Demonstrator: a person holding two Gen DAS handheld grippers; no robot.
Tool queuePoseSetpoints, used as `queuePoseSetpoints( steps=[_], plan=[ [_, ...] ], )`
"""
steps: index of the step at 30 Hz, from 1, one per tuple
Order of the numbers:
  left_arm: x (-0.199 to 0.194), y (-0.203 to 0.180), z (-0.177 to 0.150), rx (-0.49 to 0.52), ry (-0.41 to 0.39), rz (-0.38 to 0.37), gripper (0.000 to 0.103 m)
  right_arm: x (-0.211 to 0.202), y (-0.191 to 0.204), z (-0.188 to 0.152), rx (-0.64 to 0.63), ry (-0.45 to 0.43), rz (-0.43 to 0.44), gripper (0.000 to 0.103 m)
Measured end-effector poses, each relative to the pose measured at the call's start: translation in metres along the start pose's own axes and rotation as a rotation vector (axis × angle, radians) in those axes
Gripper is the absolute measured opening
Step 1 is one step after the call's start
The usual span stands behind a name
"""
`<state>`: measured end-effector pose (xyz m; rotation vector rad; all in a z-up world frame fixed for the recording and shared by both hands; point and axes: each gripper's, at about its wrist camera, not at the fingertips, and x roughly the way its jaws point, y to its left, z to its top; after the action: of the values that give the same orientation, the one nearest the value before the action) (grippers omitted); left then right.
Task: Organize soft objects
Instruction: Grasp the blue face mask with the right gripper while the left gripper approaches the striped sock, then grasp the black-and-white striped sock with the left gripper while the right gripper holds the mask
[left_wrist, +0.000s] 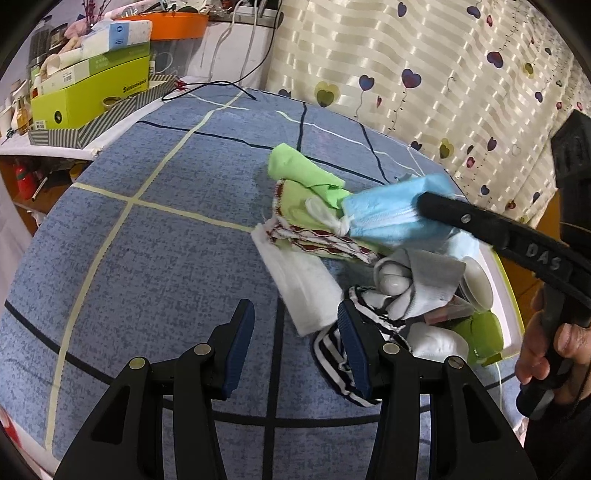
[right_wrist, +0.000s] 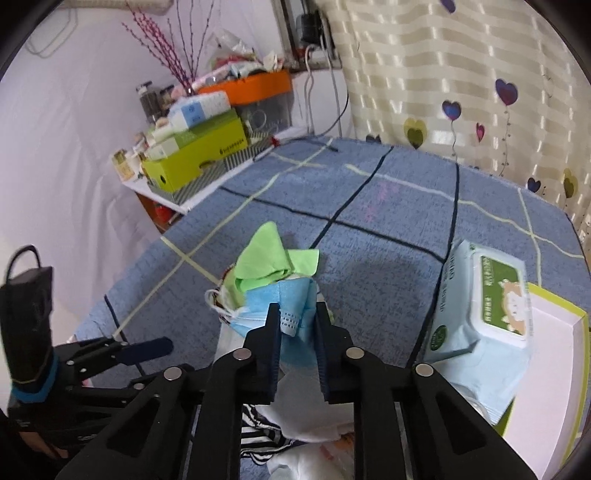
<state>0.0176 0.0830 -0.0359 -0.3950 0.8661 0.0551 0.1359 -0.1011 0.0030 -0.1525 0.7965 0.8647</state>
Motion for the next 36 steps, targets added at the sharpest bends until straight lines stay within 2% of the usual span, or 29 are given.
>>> queuePoseSetpoints(
  steps=[4,8,12,17,24,28,29,30,33,36],
  plan=[
    [-0.002,-0.008,-0.001,0.016,0.000,-0.025,0.048,-0.028,-0.007,-0.002,0.032,-0.064,-0.009,0.015],
    [-0.002,-0.016,-0.008,0.027,0.023,-0.080,0.048,-0.052,-0.011,-0.008,0.053,-0.102,-0.019,0.015],
    [0.002,-0.025,-0.018,0.050,0.059,-0.106,0.048,-0.065,-0.014,-0.017,0.065,-0.110,-0.020,0.015],
    [0.012,-0.029,-0.029,0.051,0.104,-0.096,0.048,-0.077,-0.018,-0.027,0.078,-0.118,-0.020,0.015],
    [0.030,-0.042,-0.039,0.046,0.176,-0.149,0.048,-0.086,-0.023,-0.034,0.093,-0.129,-0.030,0.015],
    [0.030,-0.042,-0.039,0.045,0.159,-0.150,0.048,-0.088,-0.023,-0.037,0.097,-0.127,-0.031,0.016],
    [0.029,-0.040,-0.039,0.043,0.151,-0.143,0.039,-0.088,-0.023,-0.038,0.097,-0.127,-0.030,0.015],
    [0.029,-0.039,-0.039,0.045,0.149,-0.133,0.024,-0.088,-0.023,-0.038,0.097,-0.128,-0.030,0.015],
    [0.029,-0.031,-0.040,0.017,0.150,-0.132,0.015,-0.089,-0.022,-0.039,0.097,-0.127,-0.030,0.015],
    [0.021,-0.027,-0.040,0.010,0.126,-0.127,0.013,-0.090,-0.022,-0.039,0.097,-0.129,-0.030,0.015]
  ],
)
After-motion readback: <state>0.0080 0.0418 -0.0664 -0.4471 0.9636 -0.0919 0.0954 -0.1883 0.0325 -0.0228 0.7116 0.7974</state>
